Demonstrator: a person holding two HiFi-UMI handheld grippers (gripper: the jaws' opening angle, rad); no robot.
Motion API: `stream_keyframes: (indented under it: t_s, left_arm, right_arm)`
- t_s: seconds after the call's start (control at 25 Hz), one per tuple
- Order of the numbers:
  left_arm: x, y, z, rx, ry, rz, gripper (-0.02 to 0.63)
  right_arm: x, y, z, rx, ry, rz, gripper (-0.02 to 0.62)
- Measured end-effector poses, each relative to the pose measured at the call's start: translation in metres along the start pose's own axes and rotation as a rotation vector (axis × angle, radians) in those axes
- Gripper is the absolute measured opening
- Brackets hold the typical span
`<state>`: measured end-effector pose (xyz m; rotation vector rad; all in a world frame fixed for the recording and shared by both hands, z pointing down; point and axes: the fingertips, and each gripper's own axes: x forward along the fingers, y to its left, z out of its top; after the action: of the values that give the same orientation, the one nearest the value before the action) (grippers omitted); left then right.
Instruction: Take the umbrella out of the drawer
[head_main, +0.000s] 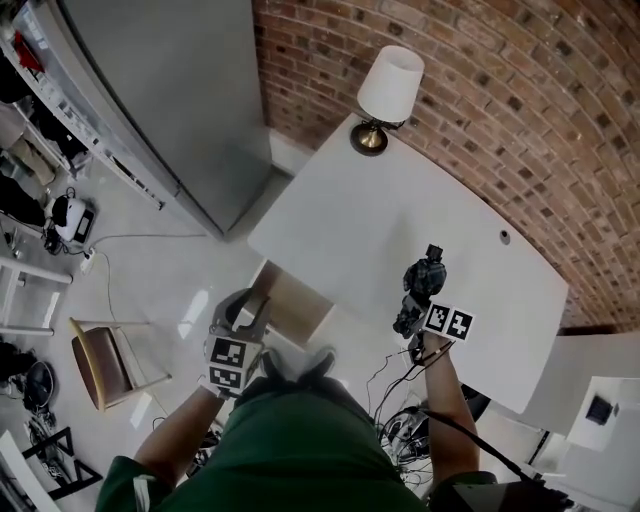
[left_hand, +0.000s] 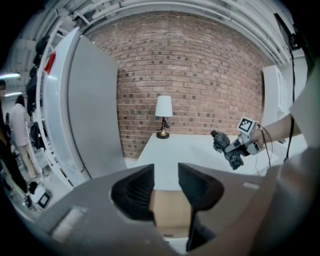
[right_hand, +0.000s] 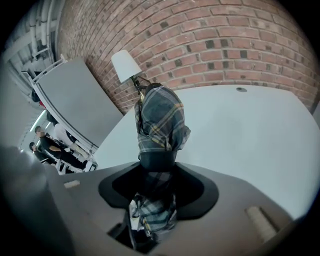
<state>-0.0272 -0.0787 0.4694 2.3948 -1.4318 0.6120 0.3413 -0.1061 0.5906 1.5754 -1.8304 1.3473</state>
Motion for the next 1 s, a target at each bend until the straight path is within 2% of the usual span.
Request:
stream_keyframes:
  t_s: [0.32, 0.6, 0.68, 1.0]
  left_arm:
    - [0.016, -0.033, 0.009, 0.018, 0.01, 0.01, 0.144]
    - [0.022, -0.048, 0.017, 0.031, 0.012, 0.024, 0.143]
    - [0.025, -0.051, 0.02, 0.031, 0.009, 0.027, 0.143]
    - [0.034, -0.062, 0.029, 0.039, -0.003, 0.018, 0.143]
  right_arm:
    - [0.014, -0.053, -0.006, -0.012, 0.072, -0.034, 0.192]
    - [0.026, -0.071, -0.01, 0.042, 0.109, -0.02, 0.199]
    - [0.029, -0.076, -0.012, 0.027, 0.121, -0.038, 0.213]
    - [0.013, -0.077, 0.001, -0.076, 0.027, -0.071, 0.227]
